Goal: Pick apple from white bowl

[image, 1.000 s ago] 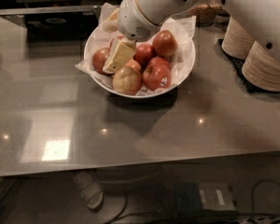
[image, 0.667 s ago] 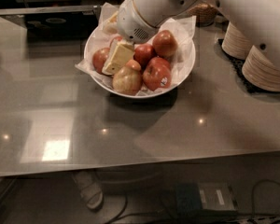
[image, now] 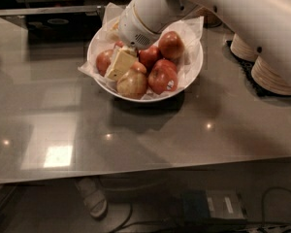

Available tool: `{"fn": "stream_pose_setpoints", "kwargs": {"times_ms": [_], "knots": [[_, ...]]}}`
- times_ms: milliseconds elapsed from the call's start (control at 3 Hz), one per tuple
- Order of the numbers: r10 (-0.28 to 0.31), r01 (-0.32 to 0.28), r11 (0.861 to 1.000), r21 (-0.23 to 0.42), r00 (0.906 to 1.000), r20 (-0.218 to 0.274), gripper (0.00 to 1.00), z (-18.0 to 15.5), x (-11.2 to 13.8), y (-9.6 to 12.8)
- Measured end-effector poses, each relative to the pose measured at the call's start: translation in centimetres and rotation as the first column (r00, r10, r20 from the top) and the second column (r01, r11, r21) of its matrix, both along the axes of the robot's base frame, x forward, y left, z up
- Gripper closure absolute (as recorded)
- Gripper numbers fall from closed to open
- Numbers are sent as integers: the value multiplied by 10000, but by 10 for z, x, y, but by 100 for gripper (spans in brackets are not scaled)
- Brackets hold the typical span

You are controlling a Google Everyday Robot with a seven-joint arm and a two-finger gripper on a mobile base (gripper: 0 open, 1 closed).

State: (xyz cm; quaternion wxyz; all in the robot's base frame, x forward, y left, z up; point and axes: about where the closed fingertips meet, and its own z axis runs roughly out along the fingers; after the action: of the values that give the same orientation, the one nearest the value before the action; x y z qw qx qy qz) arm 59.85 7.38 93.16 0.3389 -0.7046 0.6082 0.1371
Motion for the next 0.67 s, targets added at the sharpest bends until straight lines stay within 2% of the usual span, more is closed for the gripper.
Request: {"fn": "stream_pose_setpoints", "kwargs": {"times_ms": [667], "knots": [[86,-91,9998,-203,9996,-250,33,-11,2,6]]}}
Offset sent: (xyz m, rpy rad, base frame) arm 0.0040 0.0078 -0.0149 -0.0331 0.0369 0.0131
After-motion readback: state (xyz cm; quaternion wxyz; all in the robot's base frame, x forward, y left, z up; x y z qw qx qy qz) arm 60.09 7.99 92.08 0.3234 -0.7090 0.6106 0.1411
